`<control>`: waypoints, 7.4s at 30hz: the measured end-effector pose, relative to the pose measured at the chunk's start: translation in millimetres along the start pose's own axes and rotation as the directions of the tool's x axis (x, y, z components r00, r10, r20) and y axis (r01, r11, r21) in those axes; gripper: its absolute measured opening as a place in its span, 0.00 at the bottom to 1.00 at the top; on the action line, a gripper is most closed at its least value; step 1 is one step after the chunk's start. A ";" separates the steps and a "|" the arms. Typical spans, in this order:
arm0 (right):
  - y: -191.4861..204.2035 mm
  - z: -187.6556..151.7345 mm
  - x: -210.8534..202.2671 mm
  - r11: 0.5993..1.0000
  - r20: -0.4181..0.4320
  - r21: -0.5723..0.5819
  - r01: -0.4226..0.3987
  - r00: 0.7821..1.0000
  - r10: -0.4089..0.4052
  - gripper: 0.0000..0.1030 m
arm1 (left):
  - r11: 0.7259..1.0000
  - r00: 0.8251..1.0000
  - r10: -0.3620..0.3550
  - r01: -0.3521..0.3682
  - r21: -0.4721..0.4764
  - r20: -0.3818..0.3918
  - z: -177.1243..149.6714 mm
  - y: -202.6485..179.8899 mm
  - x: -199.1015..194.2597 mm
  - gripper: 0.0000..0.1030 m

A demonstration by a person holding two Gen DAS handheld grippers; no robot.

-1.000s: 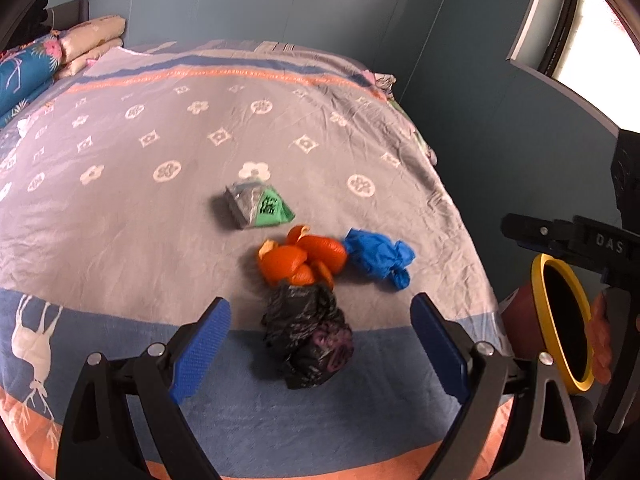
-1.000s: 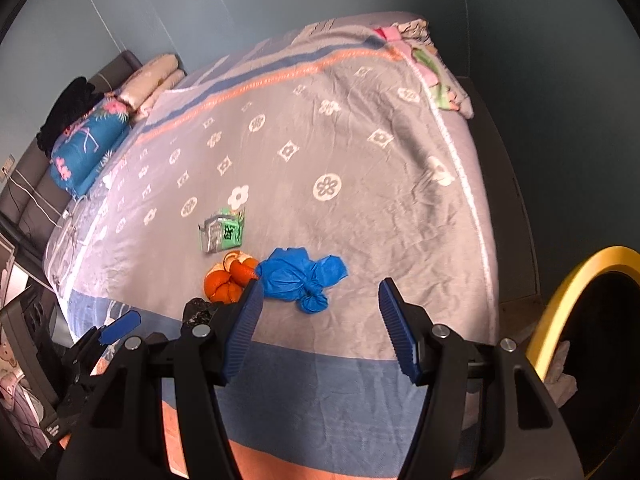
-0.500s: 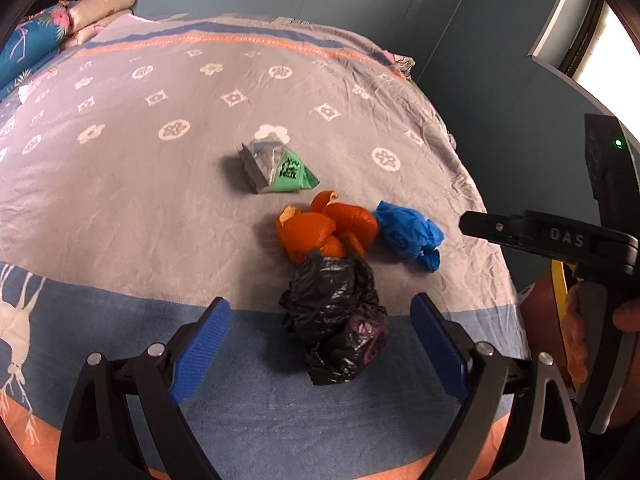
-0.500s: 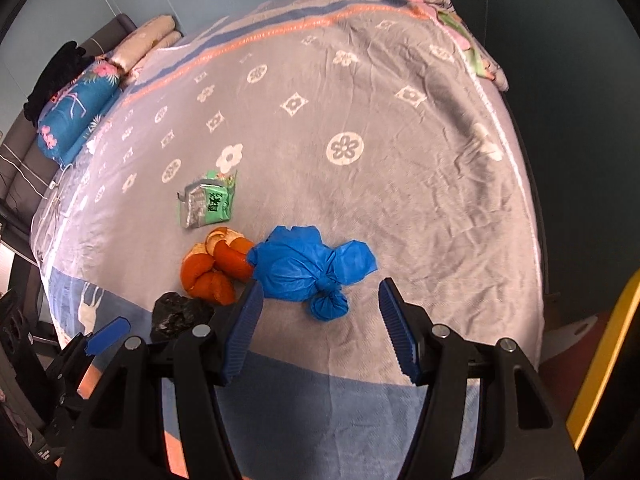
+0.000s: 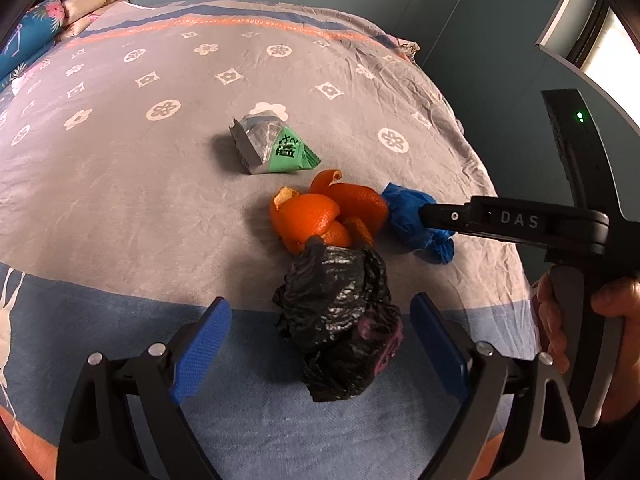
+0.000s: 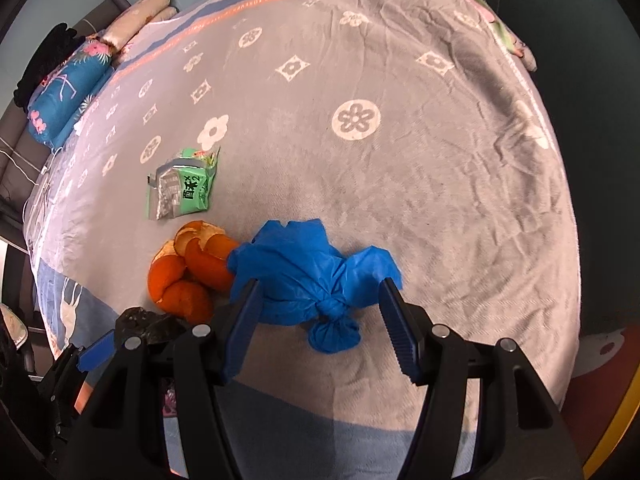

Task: Collect trash
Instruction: 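Grasp the black plastic bag with the left tool while the right tool grasps the blue glove, then carry the black bag and blue glove over the bin with both tools, then open both tools to drop the black bag and blue glove into the bin, then move both open tools back toward the wrapper and orange peels, then lower the left tool onto the silver-green snack wrapper and close it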

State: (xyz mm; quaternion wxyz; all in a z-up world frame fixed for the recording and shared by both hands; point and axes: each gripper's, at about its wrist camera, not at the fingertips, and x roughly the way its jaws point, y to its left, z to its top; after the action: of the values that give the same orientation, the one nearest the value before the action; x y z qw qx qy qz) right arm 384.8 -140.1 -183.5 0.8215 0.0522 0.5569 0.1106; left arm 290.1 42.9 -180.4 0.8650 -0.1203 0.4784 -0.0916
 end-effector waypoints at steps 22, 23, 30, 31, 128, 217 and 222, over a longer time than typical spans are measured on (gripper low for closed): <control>14.4 -3.2 16.8 0.999 -0.032 -0.036 -0.033 0.999 0.032 0.16 | 0.991 0.996 -0.088 0.088 0.098 0.002 -2.8 -18.7 -15.3 0.34; 13.9 -3.2 16.1 0.999 -0.030 -0.034 -0.036 0.999 0.035 0.15 | 0.991 0.996 -0.095 0.094 0.096 0.006 -2.1 -17.9 -17.4 0.34; 9.3 -2.8 2.4 0.997 -0.010 0.002 -0.073 0.997 0.073 0.13 | 0.992 0.989 -0.107 0.100 0.073 0.101 5.1 -3.3 -51.3 0.34; 9.6 -2.9 0.2 0.997 -0.007 0.004 -0.077 0.997 0.077 0.13 | 0.994 0.987 -0.105 0.099 0.056 0.124 8.2 2.6 -57.8 0.34; -285.1 -207.6 -296.0 0.925 0.441 0.380 -0.003 0.880 -0.179 0.13 | 0.823 0.950 -0.309 0.237 0.516 0.056 -12.9 -372.2 -32.9 0.35; 2.1 -54.8 -149.0 0.978 0.342 -0.169 -0.127 0.923 0.179 0.70 | 0.991 0.969 0.122 -0.129 0.019 0.213 108.2 9.8 -20.0 0.87; 26.4 -44.5 -107.5 0.957 0.281 -0.238 -0.166 0.931 0.232 0.71 | 0.991 0.976 0.131 -0.133 0.000 0.173 110.6 30.3 8.7 0.87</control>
State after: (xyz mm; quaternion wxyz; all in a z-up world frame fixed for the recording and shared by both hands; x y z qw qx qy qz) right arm 302.1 -142.0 -97.5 0.8831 0.0378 0.3999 0.2426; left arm 389.9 82.8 -139.6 0.9080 -0.0909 0.4081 -0.0258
